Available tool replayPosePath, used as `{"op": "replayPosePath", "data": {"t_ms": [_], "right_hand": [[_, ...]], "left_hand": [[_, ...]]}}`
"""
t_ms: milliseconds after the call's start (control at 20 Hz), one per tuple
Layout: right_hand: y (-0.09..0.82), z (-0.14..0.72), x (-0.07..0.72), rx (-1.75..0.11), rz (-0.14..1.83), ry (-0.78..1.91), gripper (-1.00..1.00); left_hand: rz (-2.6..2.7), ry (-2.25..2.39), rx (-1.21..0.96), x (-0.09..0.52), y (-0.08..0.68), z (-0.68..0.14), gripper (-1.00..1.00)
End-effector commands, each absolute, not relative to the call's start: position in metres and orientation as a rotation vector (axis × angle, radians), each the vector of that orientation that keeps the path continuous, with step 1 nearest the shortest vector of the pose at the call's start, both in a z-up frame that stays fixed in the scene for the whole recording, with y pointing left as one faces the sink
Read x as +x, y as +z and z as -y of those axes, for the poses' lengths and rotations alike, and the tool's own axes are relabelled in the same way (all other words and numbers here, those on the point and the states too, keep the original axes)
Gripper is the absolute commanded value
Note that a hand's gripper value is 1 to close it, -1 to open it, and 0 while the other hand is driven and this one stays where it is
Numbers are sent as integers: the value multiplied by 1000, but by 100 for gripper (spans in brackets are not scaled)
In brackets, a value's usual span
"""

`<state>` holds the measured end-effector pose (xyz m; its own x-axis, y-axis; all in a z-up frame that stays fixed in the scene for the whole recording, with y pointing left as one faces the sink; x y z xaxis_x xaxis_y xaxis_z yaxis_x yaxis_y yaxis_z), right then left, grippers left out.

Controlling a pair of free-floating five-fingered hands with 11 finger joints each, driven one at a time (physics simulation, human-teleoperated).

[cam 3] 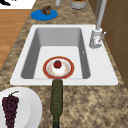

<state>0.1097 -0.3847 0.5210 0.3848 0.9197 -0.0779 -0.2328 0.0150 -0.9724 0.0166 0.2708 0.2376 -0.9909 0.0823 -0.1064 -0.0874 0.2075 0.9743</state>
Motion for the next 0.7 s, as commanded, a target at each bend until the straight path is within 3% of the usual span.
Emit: {"op": "replayPosePath", "data": {"t_ms": [0, 650], "right_hand": [[503, 358, 132, -1172, 739, 1021, -100], [494, 337, 202, -1263, 525, 905, -100]], "left_hand": [[-2333, 1897, -5, 17, 238, -271, 0], [-2333, 1897, -5, 17, 238, -271, 0]]}}
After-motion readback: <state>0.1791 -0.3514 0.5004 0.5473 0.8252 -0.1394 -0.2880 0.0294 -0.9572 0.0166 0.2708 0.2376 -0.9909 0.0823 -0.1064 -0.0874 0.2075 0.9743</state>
